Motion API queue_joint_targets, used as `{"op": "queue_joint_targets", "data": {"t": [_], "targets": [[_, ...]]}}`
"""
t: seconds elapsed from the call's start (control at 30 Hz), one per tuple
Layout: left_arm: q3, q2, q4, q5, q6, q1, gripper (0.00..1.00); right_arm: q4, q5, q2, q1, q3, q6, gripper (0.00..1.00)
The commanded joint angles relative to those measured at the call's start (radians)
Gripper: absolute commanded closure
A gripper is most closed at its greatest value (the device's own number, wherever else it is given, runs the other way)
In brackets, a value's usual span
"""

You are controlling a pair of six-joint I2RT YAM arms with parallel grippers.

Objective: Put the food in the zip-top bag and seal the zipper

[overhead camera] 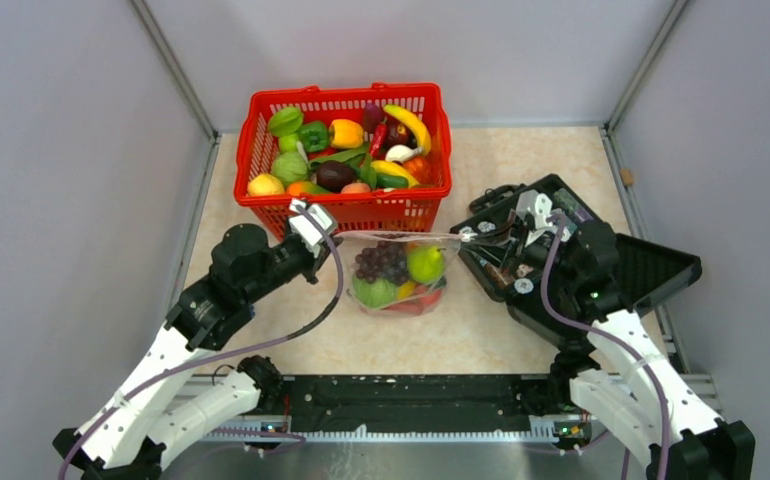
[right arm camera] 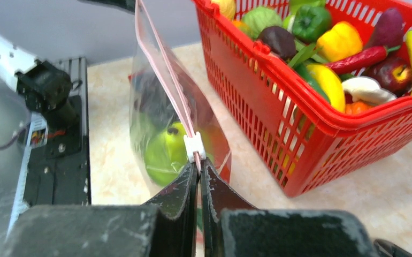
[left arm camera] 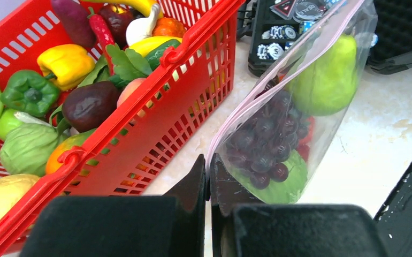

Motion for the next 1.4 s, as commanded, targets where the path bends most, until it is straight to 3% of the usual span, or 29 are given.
{"op": "queue_joint_targets", "data": {"t": [0.0,0.13,0.27,0.3,0.33,0.37,0.43,0.47,0.5,0.53,0.63,0.97,1.07,1.27,1.37], "targets": [[0.053,-0.028,0.019,-0.090,0.034,0.015,1.00,-0.320,-0.073,0.007,-0.010,0.148,-0.213,1.00],[0.042,-0.036,0.026,-0.086,0.027,0.015,1.00,-0.474,-0.124,0.034,-0.010,0.236,-0.272,1.00],[0.055,-0.019,0.026,-0.060,0.004,0.015,0.98,-0.391,-0.116,0.020,-0.010,0.225,-0.200,1.00],[0.062,-0.014,0.028,-0.063,-0.007,0.015,0.88,-0.364,-0.128,0.022,-0.009,0.217,-0.182,1.00],[0.070,-0.012,0.033,-0.062,-0.014,0.015,0.69,-0.335,-0.133,0.025,-0.011,0.210,-0.159,1.00],[0.077,-0.009,0.041,-0.050,-0.022,0.015,0.57,-0.308,-0.130,0.031,-0.010,0.201,-0.130,1.00],[0.103,-0.002,0.050,0.005,-0.033,0.015,0.55,-0.253,-0.123,0.041,-0.011,0.182,-0.087,1.00],[0.118,0.003,0.049,0.028,-0.036,0.015,0.46,-0.220,-0.113,0.046,-0.010,0.173,-0.072,1.00],[0.136,0.008,0.046,0.045,-0.039,0.015,0.27,-0.198,-0.107,0.049,-0.010,0.165,-0.038,1.00],[0.153,0.014,0.044,0.052,-0.040,0.014,0.15,-0.183,-0.107,0.052,-0.010,0.157,-0.021,1.00],[0.206,0.036,0.069,0.103,-0.036,0.015,0.02,-0.169,-0.110,0.054,-0.007,0.146,-0.005,1.00],[0.353,0.344,0.184,0.545,0.026,-0.001,0.01,-0.223,-0.123,0.065,0.019,0.183,-0.034,1.00],[0.408,0.440,0.198,0.590,0.076,-0.040,0.01,-0.249,-0.116,0.063,0.032,0.196,-0.045,1.00],[0.526,0.592,0.177,0.546,0.173,-0.140,0.02,-0.266,-0.098,0.064,0.063,0.205,-0.055,1.00],[0.567,0.656,0.130,0.588,0.205,-0.157,0.12,-0.264,-0.088,0.064,0.071,0.205,-0.055,1.00]]}}
